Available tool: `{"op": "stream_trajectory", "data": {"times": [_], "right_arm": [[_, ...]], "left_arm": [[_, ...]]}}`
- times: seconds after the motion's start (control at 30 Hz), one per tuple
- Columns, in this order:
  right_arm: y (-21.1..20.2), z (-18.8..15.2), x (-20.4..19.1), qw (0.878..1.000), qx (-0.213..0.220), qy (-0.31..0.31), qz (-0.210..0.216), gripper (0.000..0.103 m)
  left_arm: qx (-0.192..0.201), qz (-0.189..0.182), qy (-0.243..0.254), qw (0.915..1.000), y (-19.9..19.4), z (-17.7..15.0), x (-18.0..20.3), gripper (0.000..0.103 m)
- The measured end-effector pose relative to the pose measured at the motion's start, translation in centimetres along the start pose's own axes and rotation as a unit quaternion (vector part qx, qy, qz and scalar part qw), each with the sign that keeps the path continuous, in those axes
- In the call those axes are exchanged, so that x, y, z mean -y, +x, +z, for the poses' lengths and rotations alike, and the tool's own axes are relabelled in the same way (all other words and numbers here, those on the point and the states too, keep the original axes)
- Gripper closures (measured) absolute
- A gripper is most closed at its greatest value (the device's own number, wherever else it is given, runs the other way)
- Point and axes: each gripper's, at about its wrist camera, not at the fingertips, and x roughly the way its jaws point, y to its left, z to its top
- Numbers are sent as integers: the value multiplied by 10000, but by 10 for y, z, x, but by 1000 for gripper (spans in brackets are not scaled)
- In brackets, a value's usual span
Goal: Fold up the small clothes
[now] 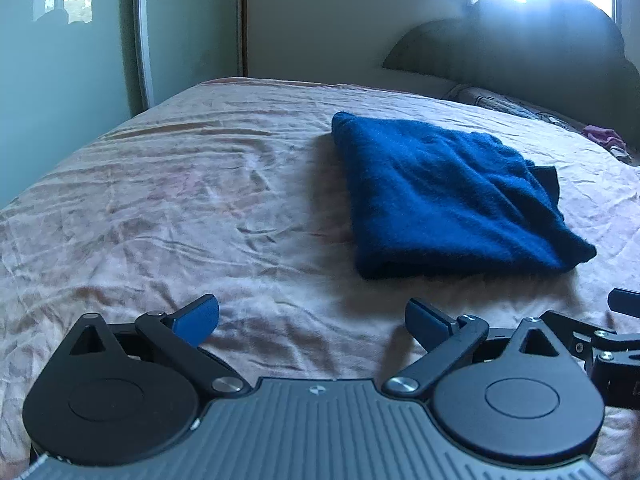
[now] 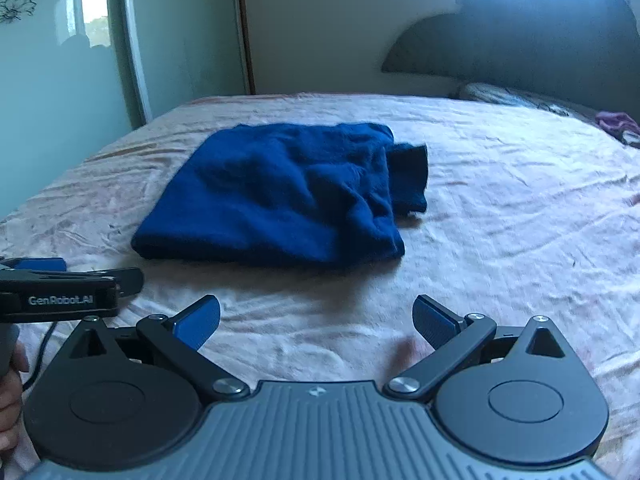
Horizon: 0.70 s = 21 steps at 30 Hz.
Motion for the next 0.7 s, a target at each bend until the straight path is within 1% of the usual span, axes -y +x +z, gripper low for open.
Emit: {"op": "stream_trajectory", "data": {"times": [0.23,0.4,0.7], "right_arm": [[4,-4,2,9999,-74,101,-44,0],[7,-6,2,9998,-169,95,-49,0],[9,-7,-6,9993,-222,-156,-250,0]], "left_arm": [[38,57,189,9998,0,-5,5,0],[21,88,225,9997,2,-6,6,0],[-29,55,178,9998,4,-6,4,0]]}}
